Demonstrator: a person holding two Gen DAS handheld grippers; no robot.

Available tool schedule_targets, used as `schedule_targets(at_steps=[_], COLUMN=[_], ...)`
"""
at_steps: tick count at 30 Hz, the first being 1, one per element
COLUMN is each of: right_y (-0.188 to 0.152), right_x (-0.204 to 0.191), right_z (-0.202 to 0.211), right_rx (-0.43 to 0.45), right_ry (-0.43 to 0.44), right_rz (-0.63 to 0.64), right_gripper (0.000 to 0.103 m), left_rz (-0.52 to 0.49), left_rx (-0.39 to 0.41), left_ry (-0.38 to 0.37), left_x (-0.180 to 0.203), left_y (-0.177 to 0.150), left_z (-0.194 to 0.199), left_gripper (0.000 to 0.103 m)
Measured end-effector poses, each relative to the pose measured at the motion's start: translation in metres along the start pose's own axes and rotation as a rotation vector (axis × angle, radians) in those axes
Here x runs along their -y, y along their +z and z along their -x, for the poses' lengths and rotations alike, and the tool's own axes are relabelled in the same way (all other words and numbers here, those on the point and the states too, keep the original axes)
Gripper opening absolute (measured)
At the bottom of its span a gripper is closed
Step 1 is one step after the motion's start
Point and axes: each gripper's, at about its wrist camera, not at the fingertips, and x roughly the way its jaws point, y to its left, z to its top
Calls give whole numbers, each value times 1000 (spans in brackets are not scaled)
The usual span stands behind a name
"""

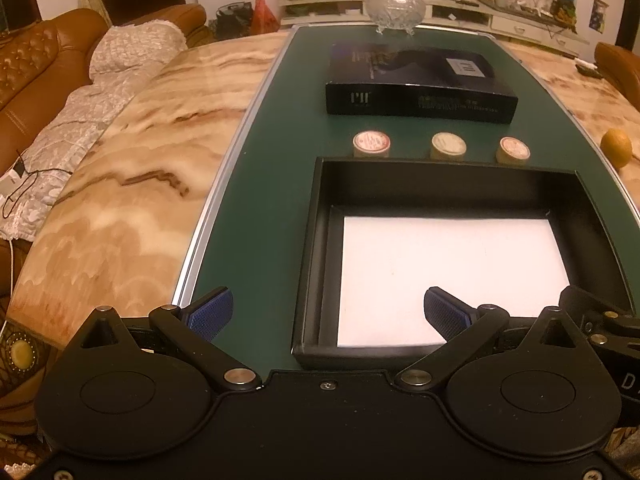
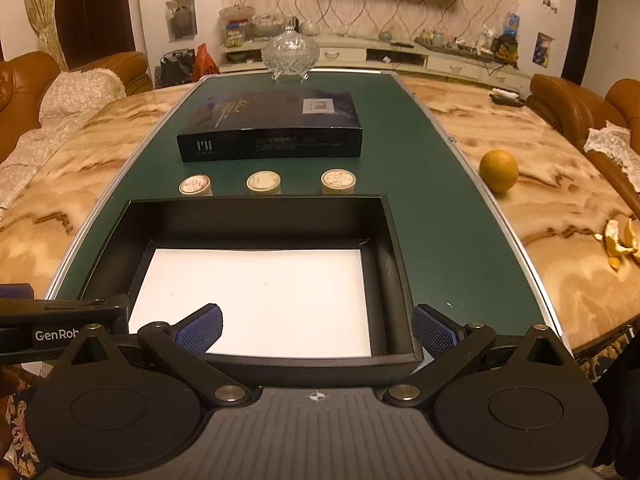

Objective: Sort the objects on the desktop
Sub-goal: 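Move both tools toward the row of round cream tins, then close the right gripper around the round tin nearest it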

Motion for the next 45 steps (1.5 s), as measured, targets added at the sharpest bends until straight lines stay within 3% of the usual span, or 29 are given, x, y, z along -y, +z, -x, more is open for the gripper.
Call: schedule_targets(at_steps=[23,38,45], right_y=[37,67,72], right_x=[0,17,5], right_z=[-27,-48,-57], right_rx=[-17,-32,-32], right_ry=[107,75,-18], right_rz=[-9,-19,55], right_gripper=[103,103,103], left_rz=[35,49,46], left_rx=[-15,-19,-28], left_ry=[1,-20,-27], left_x=[-6,-13,-12], left_y=[35,60,63], left_z=[-22,-36,-41], left_gripper=[103,103,103])
